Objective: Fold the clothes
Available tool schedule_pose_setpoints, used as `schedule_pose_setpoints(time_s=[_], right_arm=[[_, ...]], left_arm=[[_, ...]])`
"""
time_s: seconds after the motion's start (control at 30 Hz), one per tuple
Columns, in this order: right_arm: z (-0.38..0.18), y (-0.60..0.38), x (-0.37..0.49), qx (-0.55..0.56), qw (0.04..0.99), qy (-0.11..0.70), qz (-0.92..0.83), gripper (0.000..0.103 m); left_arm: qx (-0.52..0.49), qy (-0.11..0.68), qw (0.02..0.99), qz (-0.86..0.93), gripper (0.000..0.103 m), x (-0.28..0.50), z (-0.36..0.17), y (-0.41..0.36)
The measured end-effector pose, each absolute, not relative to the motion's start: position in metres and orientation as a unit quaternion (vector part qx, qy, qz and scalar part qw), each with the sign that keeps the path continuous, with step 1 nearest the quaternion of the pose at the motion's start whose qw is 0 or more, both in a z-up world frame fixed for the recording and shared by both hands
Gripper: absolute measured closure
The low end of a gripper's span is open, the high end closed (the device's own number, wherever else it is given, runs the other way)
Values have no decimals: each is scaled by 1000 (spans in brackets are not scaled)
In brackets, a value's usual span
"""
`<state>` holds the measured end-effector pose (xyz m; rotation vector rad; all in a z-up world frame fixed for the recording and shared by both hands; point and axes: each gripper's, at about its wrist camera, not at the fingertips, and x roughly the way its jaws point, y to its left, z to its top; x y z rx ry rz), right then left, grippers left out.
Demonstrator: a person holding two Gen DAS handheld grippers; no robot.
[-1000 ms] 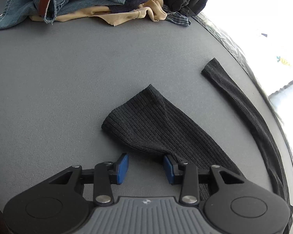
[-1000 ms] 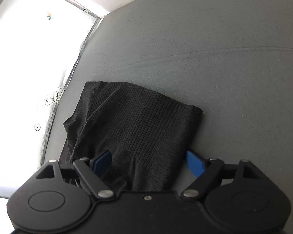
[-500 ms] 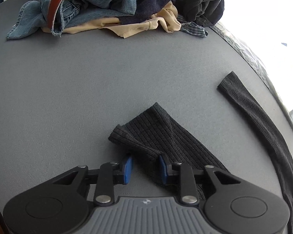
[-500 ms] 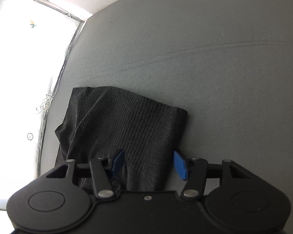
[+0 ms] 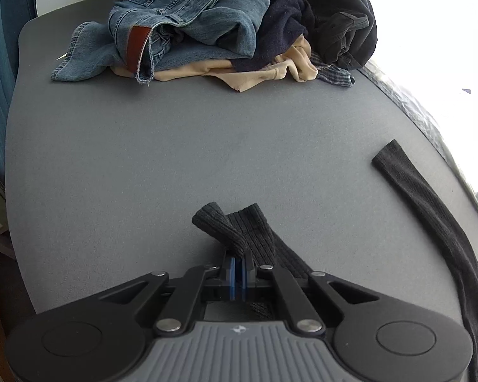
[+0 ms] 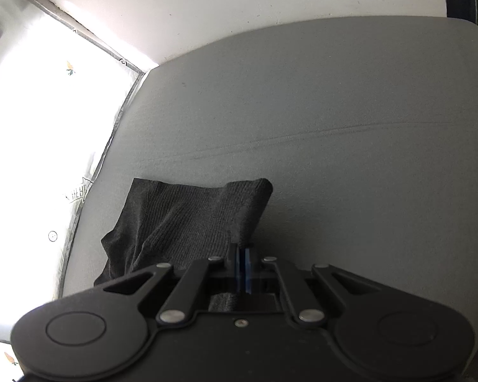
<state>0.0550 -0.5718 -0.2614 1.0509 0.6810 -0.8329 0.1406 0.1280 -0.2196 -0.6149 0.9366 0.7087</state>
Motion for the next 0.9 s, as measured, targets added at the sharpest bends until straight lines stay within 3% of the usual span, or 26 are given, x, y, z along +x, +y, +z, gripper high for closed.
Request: schedule_pose_setpoints(time_s=[0.17,0.23,0.37,0.47,0.6,0.9], right_arm=[[-283,-570,54,481,706,349,-385,98],[-275,-568,66,433,717,375,-397,91],[-246,-556,86,297,768,384,-419,62],[-231,-548,104,240,803,371,-399,55],[-227,-544,145,214,845,372,-320,53],[-237,-530,288,142,885,410,-168,52]], left_arm=[[-280,444,787,324,99,134,-232,127],[-243,461,793,316,98,142,-230,122],[-207,478,787,332,84,150,-222,118],[-214,471,785,342,80,152,-213,123],[-169,465,798,343,69,169,-200,116],[-134,459,823,307,67,235,-190,88]])
